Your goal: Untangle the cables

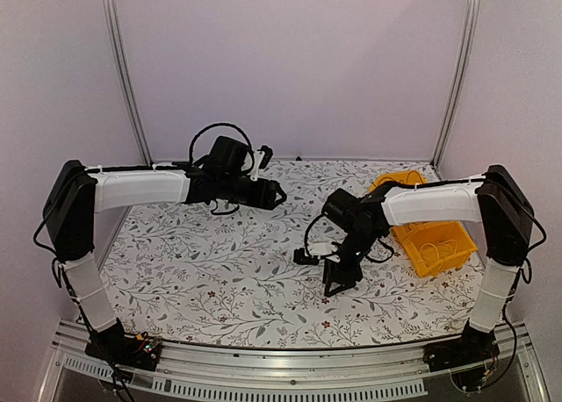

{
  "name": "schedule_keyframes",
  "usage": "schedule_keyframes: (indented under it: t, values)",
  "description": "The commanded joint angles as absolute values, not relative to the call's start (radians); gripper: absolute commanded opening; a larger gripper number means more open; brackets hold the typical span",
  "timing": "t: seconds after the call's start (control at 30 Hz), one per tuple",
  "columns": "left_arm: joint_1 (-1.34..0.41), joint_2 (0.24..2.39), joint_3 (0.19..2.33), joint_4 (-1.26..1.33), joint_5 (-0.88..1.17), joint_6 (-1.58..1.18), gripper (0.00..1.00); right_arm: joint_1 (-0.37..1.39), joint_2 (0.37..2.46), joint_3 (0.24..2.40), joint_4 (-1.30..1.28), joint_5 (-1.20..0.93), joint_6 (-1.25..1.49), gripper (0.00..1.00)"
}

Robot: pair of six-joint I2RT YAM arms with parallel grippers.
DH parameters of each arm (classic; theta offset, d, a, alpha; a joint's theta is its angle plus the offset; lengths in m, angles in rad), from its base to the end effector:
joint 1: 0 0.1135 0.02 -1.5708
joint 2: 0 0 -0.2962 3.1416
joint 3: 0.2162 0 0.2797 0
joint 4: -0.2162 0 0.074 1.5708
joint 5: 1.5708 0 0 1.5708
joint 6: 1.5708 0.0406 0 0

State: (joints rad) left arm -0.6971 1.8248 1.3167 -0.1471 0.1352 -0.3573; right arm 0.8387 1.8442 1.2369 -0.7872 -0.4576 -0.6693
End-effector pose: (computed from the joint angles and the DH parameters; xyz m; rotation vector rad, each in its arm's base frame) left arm 0.3437 -0.2949 0.2501 0.4681 2.2711 -0.7101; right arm 0.2393 0.2931 0.1834 -2.0466 2.0914 0.7007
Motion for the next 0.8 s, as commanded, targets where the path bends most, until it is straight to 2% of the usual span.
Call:
schedule_keyframes:
  t: [0.0, 0.2, 0.43, 0.6, 0.63, 0.73, 0.77]
  values:
    - [-0.705, 1.812, 1.327, -0.135, 0.170, -0.366, 0.69, 0.854, 1.902, 1.289, -0.787, -0.473, -0.645, 0.45]
    - [-0.704, 1.809, 1.328, -0.136, 0.166, -0.360, 0.68, 0.857, 1.952, 1.335, -0.786, -0.497, -0.625, 0.44]
    - [-0.705, 1.817, 1.328, -0.134, 0.168, -0.357, 0.68, 0.858, 1.964, 1.354, -0.797, -0.498, -0.612, 0.32]
    - [-0.704, 1.825, 1.330, -0.134, 0.184, -0.359, 0.68, 0.858, 1.923, 1.335, -0.813, -0.460, -0.615, 0.34]
    - [-0.705, 1.825, 1.330, -0.132, 0.187, -0.358, 0.68, 0.858, 1.912, 1.329, -0.814, -0.451, -0.616, 0.31]
    - [-0.705, 1.827, 1.330, -0.131, 0.188, -0.352, 0.68, 0.858, 1.893, 1.325, -0.822, -0.431, -0.618, 0.08]
    - [-0.705, 1.826, 1.329, -0.130, 0.178, -0.351, 0.68, 0.859, 1.888, 1.327, -0.829, -0.425, -0.617, 0.03]
